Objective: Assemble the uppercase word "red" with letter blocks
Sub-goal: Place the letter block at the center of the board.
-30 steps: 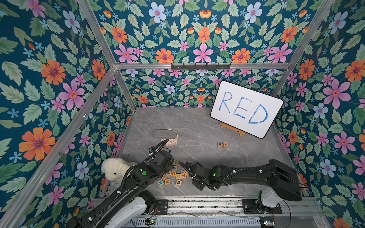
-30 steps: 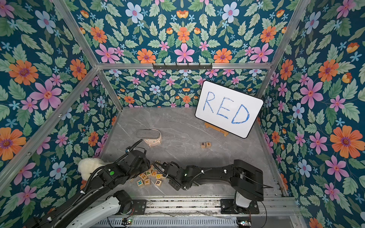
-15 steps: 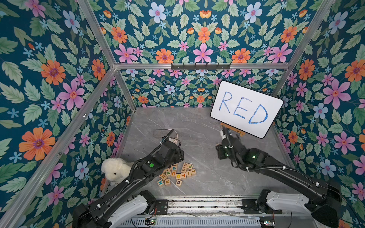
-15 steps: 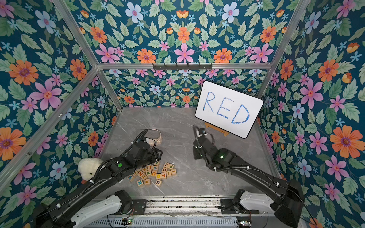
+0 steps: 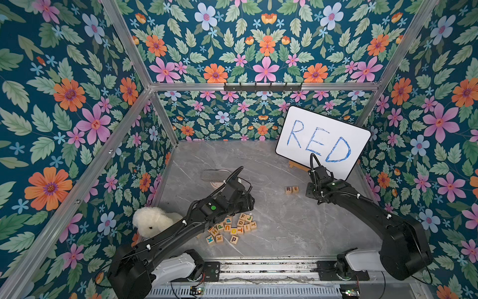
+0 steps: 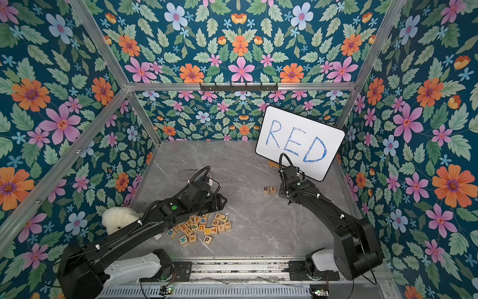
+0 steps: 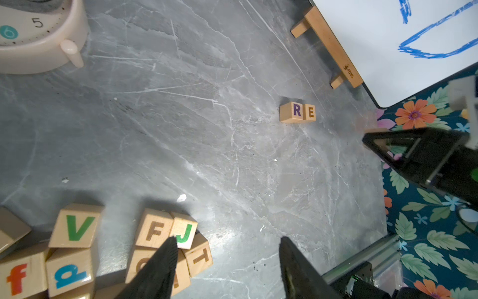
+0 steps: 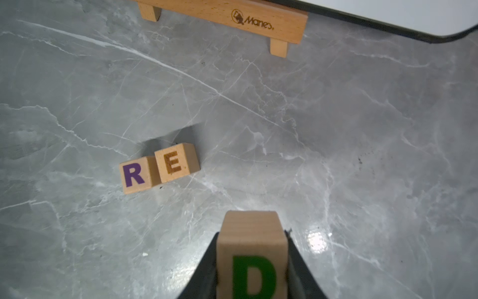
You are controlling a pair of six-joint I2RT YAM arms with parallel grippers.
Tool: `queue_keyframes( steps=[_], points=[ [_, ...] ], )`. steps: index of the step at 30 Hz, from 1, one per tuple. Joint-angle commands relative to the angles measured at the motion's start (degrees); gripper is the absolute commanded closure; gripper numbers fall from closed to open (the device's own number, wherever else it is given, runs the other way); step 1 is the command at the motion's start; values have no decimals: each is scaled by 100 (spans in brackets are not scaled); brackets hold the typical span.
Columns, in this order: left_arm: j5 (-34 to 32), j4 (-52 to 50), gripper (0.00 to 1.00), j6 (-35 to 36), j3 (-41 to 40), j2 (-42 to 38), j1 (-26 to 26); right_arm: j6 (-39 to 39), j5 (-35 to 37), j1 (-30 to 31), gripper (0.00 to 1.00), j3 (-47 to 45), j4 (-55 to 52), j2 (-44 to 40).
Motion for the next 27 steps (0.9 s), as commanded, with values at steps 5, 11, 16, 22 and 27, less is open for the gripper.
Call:
queue_keyframes(
  steps=[5,11,16,22,27],
  points=[
    [-28,92,34,220,26,-208,3,-655,98,-30,69,221,907,762],
    [-54,92,34,228,-52,-285,6,-1006,152,-33,69,233,1320,1191],
    [-120,77,34,182,-88,-359,5,-990,3,-47,69,310,1399,1535],
    [-144,-29,34,189,-88,-392,7,-909,-33,-53,68,385,1275,1862],
    [-114,-23,34,197,-79,-339,7,-870,-48,-50,68,254,1367,1841]
  ],
)
